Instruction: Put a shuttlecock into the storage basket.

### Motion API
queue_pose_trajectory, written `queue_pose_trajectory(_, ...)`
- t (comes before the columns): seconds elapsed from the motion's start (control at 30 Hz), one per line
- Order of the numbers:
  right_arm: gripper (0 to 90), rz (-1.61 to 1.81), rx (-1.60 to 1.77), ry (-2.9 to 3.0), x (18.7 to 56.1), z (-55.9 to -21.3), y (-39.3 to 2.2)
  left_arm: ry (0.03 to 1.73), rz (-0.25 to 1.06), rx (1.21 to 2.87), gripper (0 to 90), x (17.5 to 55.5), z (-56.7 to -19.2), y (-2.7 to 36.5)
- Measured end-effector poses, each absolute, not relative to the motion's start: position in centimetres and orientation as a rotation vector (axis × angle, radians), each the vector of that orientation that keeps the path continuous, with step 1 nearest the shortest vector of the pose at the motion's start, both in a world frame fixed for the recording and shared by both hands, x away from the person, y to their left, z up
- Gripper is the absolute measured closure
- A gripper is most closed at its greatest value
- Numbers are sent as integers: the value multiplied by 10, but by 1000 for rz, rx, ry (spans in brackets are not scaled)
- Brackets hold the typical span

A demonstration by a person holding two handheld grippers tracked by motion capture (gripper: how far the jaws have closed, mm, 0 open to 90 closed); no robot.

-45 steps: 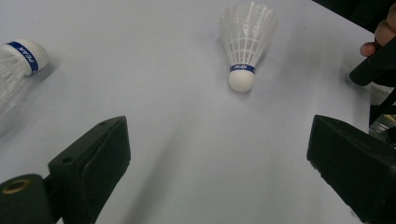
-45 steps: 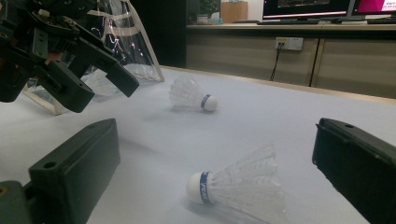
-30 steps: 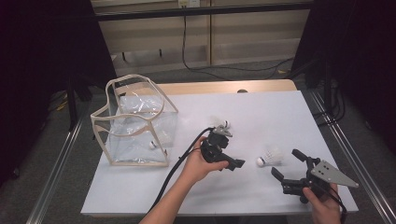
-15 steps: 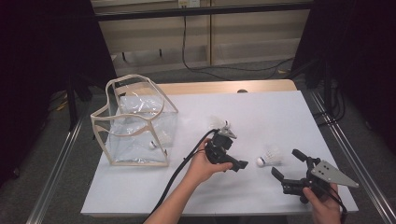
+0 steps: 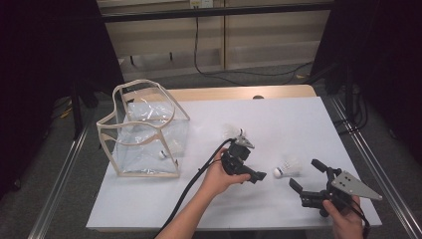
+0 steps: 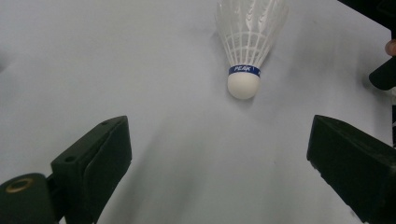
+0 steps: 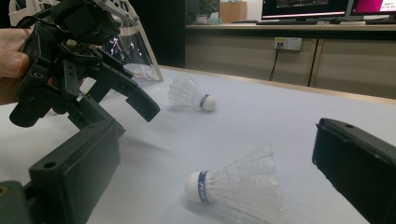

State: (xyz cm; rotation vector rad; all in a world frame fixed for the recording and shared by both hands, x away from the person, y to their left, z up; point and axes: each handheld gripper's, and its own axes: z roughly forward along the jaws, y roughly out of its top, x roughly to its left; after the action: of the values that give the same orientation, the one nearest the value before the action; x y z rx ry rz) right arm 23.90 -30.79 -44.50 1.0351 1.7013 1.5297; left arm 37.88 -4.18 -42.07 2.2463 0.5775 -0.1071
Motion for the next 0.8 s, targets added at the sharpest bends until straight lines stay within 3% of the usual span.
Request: queue_pose_trajectory(0.8,7,1529,1032,1701,239,-445,-308,568,-103,2267,93,380,-429,-59)
